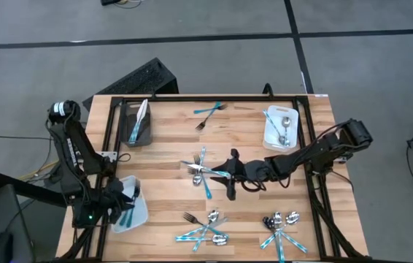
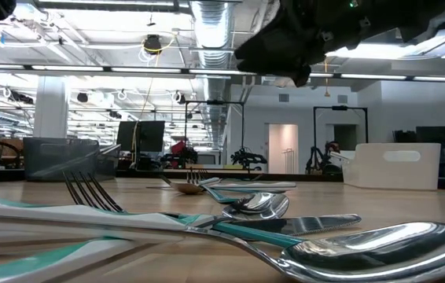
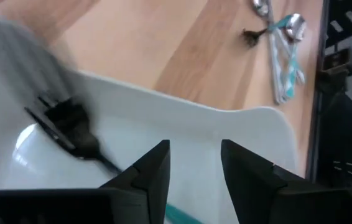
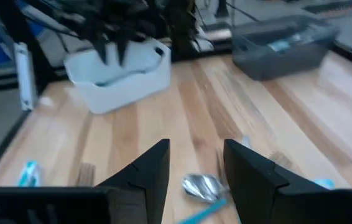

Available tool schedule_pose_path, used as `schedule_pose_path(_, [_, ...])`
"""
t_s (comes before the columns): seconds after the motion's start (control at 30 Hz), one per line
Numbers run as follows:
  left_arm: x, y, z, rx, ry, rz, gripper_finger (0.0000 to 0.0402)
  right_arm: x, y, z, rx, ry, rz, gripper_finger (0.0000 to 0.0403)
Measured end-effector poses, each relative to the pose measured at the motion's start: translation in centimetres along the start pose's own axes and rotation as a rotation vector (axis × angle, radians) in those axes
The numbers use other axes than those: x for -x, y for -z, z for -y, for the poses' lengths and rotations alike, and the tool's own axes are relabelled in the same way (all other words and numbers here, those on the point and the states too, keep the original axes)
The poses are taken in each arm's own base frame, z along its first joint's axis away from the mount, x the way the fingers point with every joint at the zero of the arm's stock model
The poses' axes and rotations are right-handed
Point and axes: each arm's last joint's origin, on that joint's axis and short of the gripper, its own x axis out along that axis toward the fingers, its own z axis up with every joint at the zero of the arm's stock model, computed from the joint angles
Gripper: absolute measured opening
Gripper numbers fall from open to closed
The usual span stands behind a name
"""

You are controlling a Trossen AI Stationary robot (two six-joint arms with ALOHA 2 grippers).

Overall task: Sort silverware by color (type)
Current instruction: Put the blue fork into the left white bin, then put the blue white knife into the black bin

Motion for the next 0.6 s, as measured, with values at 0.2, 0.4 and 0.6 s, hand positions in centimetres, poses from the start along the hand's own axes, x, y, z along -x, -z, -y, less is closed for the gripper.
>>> schedule_pose_path(0.2, [1.5, -0.8, 2.6, -0.113, 0.078, 0.021, 0.013, 1.4, 0.4, 0.9, -0.052, 0.127, -0.13, 0.0175])
schedule_pose_path(0.4, [1.7, -2.7, 4.8, -0.169, 0.154, 0.376, 0.013, 3.6, 0.2, 1.8, -0.1, 0.249, -0.212, 0.0175])
schedule_pose_path(0.6, [-2.9, -4.5, 6.6, -0.23, 0.042, 0.354, 0.013, 4.9, -0.1, 1.3, -0.109, 0.269, -0.216, 0.0175])
